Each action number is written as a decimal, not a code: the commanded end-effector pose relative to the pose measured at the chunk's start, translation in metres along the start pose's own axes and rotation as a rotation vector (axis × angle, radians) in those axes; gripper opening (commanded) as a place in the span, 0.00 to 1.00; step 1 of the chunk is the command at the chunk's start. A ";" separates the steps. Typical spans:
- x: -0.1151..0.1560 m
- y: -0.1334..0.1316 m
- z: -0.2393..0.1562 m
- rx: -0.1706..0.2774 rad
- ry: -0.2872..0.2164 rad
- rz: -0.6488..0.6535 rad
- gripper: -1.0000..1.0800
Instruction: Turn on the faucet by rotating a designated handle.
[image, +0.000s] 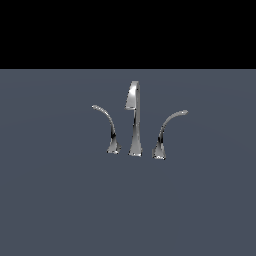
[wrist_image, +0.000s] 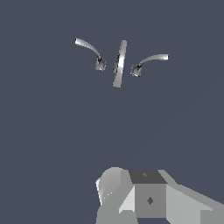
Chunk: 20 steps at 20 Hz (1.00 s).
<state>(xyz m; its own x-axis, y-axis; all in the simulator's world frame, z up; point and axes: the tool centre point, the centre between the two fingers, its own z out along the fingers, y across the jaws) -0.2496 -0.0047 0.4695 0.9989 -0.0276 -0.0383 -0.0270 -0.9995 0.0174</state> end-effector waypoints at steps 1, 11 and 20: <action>0.000 0.000 0.000 0.000 0.000 0.000 0.00; 0.012 -0.004 0.011 0.002 0.000 0.066 0.00; 0.045 -0.012 0.041 0.008 0.001 0.241 0.00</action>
<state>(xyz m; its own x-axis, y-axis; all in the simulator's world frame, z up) -0.2126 0.0048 0.4328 0.9724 -0.2309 -0.0333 -0.2304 -0.9729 0.0181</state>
